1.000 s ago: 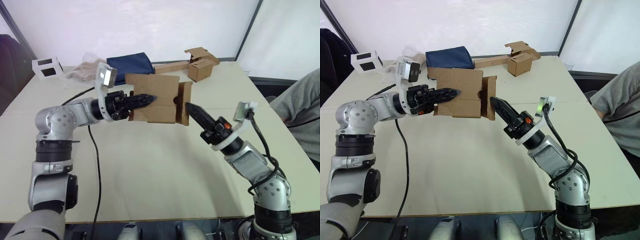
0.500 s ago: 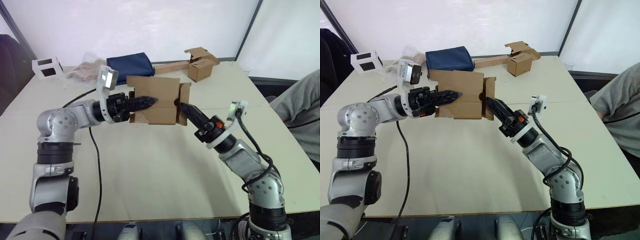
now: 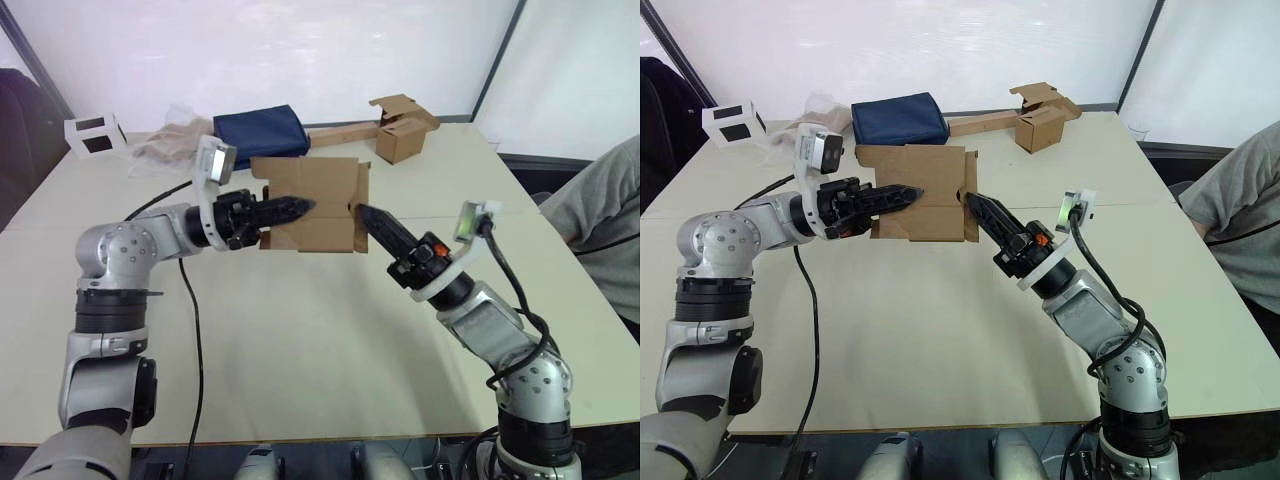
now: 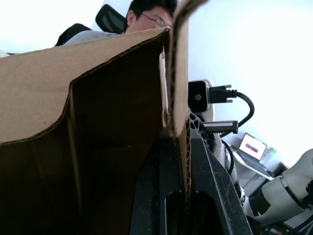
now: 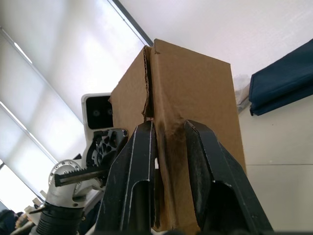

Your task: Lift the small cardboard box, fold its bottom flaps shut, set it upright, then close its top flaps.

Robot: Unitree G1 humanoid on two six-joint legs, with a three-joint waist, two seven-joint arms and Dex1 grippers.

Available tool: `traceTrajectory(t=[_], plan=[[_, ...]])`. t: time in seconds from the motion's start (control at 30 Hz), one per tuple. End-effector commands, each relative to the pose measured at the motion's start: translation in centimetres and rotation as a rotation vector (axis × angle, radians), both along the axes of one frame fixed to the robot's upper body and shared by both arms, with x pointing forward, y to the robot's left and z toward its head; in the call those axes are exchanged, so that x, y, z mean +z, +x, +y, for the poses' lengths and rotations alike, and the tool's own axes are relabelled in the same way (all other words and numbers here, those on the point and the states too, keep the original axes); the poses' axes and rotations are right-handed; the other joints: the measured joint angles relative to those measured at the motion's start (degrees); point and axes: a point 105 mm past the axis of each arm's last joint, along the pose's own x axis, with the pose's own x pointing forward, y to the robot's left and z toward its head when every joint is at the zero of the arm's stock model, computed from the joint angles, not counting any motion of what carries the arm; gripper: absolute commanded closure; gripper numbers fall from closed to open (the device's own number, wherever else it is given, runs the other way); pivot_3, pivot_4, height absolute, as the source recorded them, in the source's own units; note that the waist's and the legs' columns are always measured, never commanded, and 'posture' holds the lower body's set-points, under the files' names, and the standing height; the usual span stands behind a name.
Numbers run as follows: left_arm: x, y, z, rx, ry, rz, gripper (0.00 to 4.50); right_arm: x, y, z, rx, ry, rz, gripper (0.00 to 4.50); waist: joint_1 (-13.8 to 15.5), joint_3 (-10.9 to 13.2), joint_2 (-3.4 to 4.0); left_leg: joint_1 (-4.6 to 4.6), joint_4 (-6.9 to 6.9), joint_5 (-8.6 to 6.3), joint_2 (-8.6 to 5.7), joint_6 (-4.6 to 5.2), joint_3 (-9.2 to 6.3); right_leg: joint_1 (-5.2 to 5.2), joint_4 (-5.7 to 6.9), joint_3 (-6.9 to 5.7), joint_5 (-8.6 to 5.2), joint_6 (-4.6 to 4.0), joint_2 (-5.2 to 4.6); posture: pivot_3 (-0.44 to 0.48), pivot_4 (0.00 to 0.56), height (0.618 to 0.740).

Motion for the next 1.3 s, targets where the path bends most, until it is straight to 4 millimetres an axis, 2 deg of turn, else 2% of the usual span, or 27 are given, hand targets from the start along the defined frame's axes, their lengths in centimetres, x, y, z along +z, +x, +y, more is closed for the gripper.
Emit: traceTrajectory(t=[0.03,0.37,0.73,0.83,1.03,1.3], plan=[[0.5,-0.3,0.0,-0.004,-0.009,-0.035,4.50,1.5,-1.6,1.0,0.064,0.013,-0.060,3.55,0.00,0.00,0.00,0.00,0.00,0.00,0.00,0.00,0.00,0.00,0.00,0.00,0.00,0.00,0.00,0.000,0.150,0.740],[1.0,-0.6,-0.7,-0.031,-0.042,-0.033,4.50,1.5,-1.8,3.8,0.133,-0.025,-0.058,3.55,0.00,0.00,0.00,0.00,0.00,0.00,0.00,0.00,0.00,0.00,0.00,0.00,0.00,0.00,0.00,0.000,0.150,0.740],[1.7,-0.6,-1.1,-0.033,-0.104,-0.011,4.50,1.6,-2.0,4.3,0.134,-0.074,-0.083,3.55,0.02,0.00,0.00,0.00,0.00,0.00,0.00,0.00,-0.01,0.00,-0.01,0.00,0.00,0.00,0.00,0.000,0.150,0.740],[1.7,-0.7,-1.2,-0.035,-0.112,-0.004,4.50,1.7,-1.6,3.7,0.096,-0.072,-0.086,3.55,0.01,0.00,0.00,0.00,0.00,0.00,0.00,0.00,0.00,0.00,-0.01,0.00,0.00,0.00,0.00,0.000,0.150,0.740],[1.6,-0.5,-0.6,-0.012,-0.098,-0.004,4.50,2.3,-1.0,0.5,0.033,0.017,-0.065,3.55,0.07,0.00,0.00,0.00,0.00,0.00,0.00,0.00,0.00,0.00,-0.01,0.00,0.00,0.00,0.00,0.000,0.150,0.740],[1.9,-0.5,-0.7,-0.007,-0.108,-0.006,4.50,2.3,-0.7,-1.0,0.004,0.048,-0.048,3.55,0.03,0.00,0.00,0.00,-0.01,0.00,0.00,0.00,0.00,0.00,-0.01,0.00,0.00,0.00,0.00,0.000,0.150,0.740]])
